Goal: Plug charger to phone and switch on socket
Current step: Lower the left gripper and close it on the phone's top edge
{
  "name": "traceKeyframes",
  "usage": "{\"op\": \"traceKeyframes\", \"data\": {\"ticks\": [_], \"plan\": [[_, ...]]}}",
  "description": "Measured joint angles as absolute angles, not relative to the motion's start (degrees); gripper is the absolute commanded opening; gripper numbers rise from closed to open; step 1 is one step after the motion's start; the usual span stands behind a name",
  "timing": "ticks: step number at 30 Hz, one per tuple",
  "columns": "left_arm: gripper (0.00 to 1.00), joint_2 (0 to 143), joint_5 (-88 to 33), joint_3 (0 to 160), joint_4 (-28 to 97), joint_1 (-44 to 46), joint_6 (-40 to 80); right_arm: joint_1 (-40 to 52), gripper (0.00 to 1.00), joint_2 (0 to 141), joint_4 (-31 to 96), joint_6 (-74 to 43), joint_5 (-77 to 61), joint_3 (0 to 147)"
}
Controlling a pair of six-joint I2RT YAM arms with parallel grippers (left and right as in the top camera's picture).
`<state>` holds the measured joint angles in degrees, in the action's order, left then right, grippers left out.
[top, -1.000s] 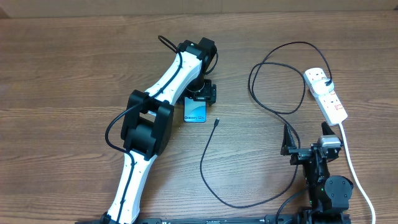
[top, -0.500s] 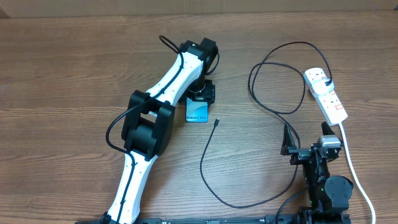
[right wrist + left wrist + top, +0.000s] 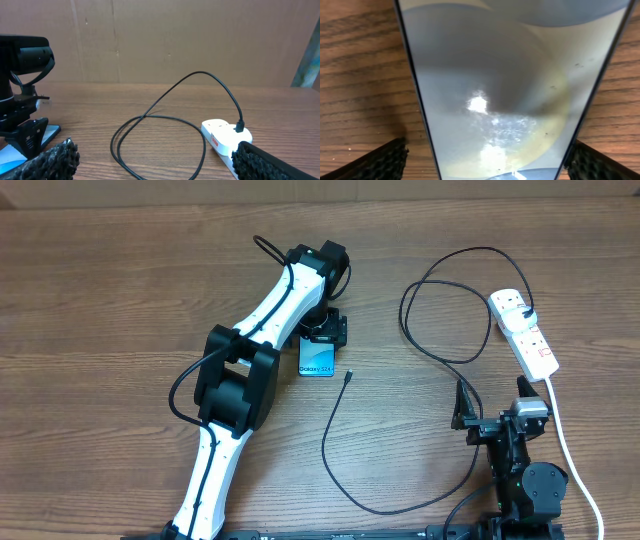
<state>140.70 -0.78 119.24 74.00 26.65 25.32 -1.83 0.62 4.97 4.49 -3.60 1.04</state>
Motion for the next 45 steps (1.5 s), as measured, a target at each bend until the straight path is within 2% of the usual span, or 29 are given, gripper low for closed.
{"op": "traceKeyframes", "data": {"ticks": [5, 7, 11, 14, 32, 45], "plan": [[0.86, 140.70, -1.04, 119.17, 73.69, 26.68, 25.32, -1.83, 1.00, 0.62, 4.97, 4.49, -3.57, 1.04], [0.81, 140.70, -1.23, 119.17, 73.65, 26.65, 25.32, -1.85, 1.00, 0.62, 4.95, 4.49, -3.60, 1.04], [0.80, 140.70, -1.45, 119.17, 73.43, 26.79, 25.32, -1.83, 1.00, 0.62, 4.97, 4.47, -3.57, 1.04], [0.74, 140.70, -1.56, 119.17, 73.23, 26.83, 25.34, -1.83, 1.00, 0.62, 4.93, 4.47, -3.57, 1.04], [0.74, 141.08, -1.23, 120.38, 75.70, 26.74, 25.34, -1.85, 1.00, 0.62, 4.95, 4.47, -3.60, 1.04], [0.73, 142.89, -7.57, 126.06, 81.67, 21.74, 25.34, -1.83, 1.00, 0.62, 4.97, 4.49, -3.57, 1.04]]}}
